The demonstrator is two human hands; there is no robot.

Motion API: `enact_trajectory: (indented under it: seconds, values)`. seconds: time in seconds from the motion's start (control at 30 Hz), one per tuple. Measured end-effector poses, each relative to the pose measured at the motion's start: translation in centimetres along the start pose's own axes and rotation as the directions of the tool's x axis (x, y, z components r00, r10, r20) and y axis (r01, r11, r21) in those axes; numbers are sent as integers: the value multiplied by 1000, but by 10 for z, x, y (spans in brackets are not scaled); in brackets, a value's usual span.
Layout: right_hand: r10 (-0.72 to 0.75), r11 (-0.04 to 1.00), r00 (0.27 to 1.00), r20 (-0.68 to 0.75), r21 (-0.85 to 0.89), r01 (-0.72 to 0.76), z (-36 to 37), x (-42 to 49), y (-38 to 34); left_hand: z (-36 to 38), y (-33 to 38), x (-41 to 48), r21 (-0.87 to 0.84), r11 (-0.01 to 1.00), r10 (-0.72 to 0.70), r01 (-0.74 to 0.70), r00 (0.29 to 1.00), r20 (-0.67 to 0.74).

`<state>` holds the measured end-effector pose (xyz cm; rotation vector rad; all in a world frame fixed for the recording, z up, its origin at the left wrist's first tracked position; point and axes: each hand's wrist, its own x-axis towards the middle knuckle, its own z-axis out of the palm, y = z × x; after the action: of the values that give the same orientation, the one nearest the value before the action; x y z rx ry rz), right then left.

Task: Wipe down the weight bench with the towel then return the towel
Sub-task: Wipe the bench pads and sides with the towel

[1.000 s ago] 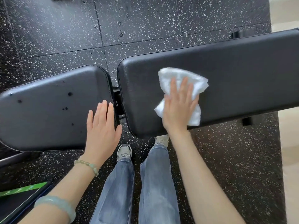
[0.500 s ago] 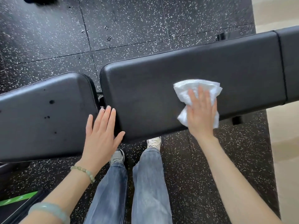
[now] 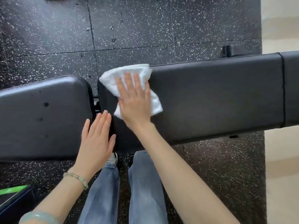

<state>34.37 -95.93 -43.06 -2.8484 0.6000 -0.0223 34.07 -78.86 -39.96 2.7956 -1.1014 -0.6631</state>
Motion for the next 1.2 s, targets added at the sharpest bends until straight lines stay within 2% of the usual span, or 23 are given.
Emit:
enact_trajectory:
  seconds: [0.1,0.17,0.27,0.37,0.43,0.5,0.57,0.67,0.8,0.93,1.03,1.13,1.2]
  values:
    - [-162,986,983,84,49,158,-2,-34,5,-2,0,0,5,1000,-10,10,1000,14]
    - [-163,986,979,119,36,160,-9,-52,41,-3,0,0,13,1000,-6,5,999,34]
    - [1,1000,990,139,-21,2,-27,-67,112,-4,2,-2,7,1000,-16,15,999,52]
    - [272,962,953,130,-33,-270,-45,-45,168,-3,4,-3,-14,999,-31,31,998,49]
    - [432,901,895,109,-12,-433,-52,-17,174,-2,5,-2,-21,999,-40,41,998,45]
    - [509,860,857,78,-4,-510,-49,8,154,-1,6,-2,-18,999,-42,42,998,38]
    - [436,898,896,84,18,-439,-36,26,119,-1,6,-2,-9,999,-41,41,999,28]
    - [128,990,991,48,52,-131,-13,38,49,-1,6,-1,7,1000,-30,30,1000,5]
    - [-15,997,999,51,81,11,-1,15,-18,-5,-8,-5,31,999,33,-32,999,-9]
    - [-154,981,987,49,127,147,6,-50,-34,-21,-57,-24,44,998,50,-48,998,-39]
    - [-100,958,991,87,277,72,6,-92,-59,-34,-110,-40,53,999,-12,15,999,-52]
    - [-42,863,980,194,502,-63,9,-111,-115,-44,-159,-49,78,990,-113,118,992,-58]
    - [-85,861,970,226,507,-42,20,-111,-153,-49,-184,-52,81,980,-177,181,983,-51]
